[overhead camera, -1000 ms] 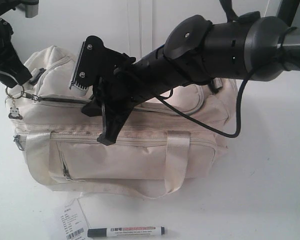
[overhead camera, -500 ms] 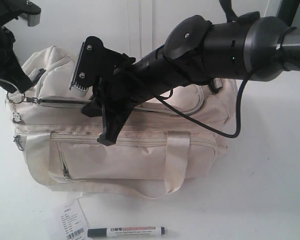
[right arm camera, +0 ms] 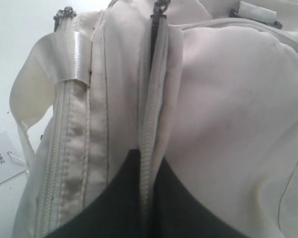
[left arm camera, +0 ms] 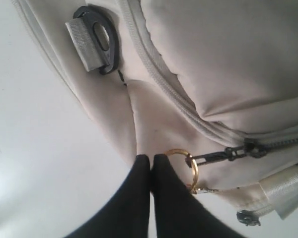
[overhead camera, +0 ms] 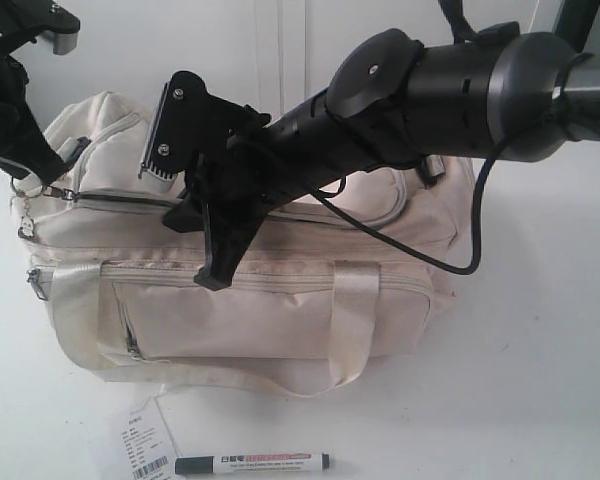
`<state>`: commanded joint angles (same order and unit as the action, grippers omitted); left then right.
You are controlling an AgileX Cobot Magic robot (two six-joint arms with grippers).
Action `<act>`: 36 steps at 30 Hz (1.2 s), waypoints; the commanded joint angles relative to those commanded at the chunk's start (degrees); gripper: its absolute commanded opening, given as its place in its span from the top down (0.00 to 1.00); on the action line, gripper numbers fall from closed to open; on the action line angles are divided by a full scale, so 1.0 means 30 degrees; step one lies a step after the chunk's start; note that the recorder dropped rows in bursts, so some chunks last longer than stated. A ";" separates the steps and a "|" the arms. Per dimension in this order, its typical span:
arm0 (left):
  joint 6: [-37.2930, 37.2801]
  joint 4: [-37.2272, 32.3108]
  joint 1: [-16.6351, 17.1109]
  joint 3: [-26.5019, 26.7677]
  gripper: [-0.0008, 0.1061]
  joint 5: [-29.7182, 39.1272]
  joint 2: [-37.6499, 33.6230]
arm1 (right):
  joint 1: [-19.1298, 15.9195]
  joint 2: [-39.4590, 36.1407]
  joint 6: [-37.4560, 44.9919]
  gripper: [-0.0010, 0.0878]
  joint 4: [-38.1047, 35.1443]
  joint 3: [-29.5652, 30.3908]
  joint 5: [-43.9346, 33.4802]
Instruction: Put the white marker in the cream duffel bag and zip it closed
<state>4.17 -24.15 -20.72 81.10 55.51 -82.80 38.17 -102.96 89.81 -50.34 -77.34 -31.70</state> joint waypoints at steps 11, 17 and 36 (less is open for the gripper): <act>-0.0418 -0.0306 0.0000 0.0000 0.99 -0.0850 0.0237 | 0.0000 0.0000 0.0000 0.99 0.0000 0.0000 0.0000; -0.0919 -0.1069 0.0000 0.0000 0.99 -0.1202 0.0201 | 0.0000 0.0000 0.0000 0.99 0.0000 0.0000 0.0000; -0.1389 0.0492 0.1563 0.0000 0.99 -0.1993 0.0005 | 0.0000 0.0000 0.0000 0.99 0.0441 0.0000 -0.0124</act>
<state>0.00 -22.68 -16.03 81.10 49.53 -82.78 38.17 -102.96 89.81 -49.01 -77.34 -32.07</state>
